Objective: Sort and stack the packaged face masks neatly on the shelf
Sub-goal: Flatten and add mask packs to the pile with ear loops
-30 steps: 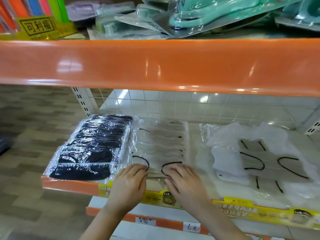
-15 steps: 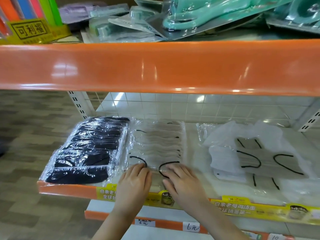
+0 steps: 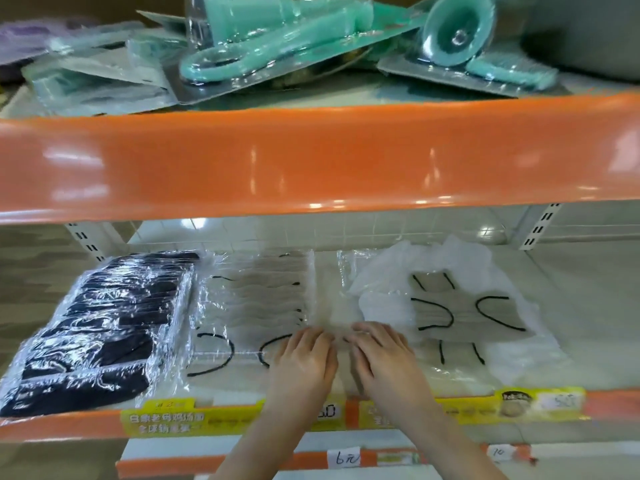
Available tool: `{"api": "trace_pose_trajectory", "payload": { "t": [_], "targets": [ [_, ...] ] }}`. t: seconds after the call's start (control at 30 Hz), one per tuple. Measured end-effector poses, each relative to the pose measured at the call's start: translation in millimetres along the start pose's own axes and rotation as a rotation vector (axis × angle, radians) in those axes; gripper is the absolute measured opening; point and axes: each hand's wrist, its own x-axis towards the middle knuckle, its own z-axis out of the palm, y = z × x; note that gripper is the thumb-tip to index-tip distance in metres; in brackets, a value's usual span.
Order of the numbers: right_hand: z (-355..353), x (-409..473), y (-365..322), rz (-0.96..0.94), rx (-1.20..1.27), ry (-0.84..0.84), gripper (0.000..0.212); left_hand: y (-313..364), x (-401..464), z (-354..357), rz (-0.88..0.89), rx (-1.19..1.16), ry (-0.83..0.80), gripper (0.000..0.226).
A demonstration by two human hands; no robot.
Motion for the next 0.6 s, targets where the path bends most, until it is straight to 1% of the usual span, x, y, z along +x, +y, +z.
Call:
{"api": "trace_pose_trajectory", "payload": {
  "t": [0.23, 0.4, 0.53, 0.6],
  "targets": [
    [-30, -14, 53, 0.109, -0.052, 0.047, 0.028, 57, 29, 29, 0.067, -0.089, -0.093, 0.027],
    [-49, -21, 90, 0.159, -0.080, 0.035, 0.031, 91, 45, 47, 0.111, -0.125, -0.129, 0.027],
    [-62, -25, 112, 0.215, -0.158, -0.001, 0.040, 110, 50, 62, 0.129, -0.139, -0.141, 0.028],
    [-66, -27, 123, 0.255, -0.172, -0.041, 0.048, 117, 50, 68, 0.138, -0.126, -0.147, 0.029]
  ]
}}
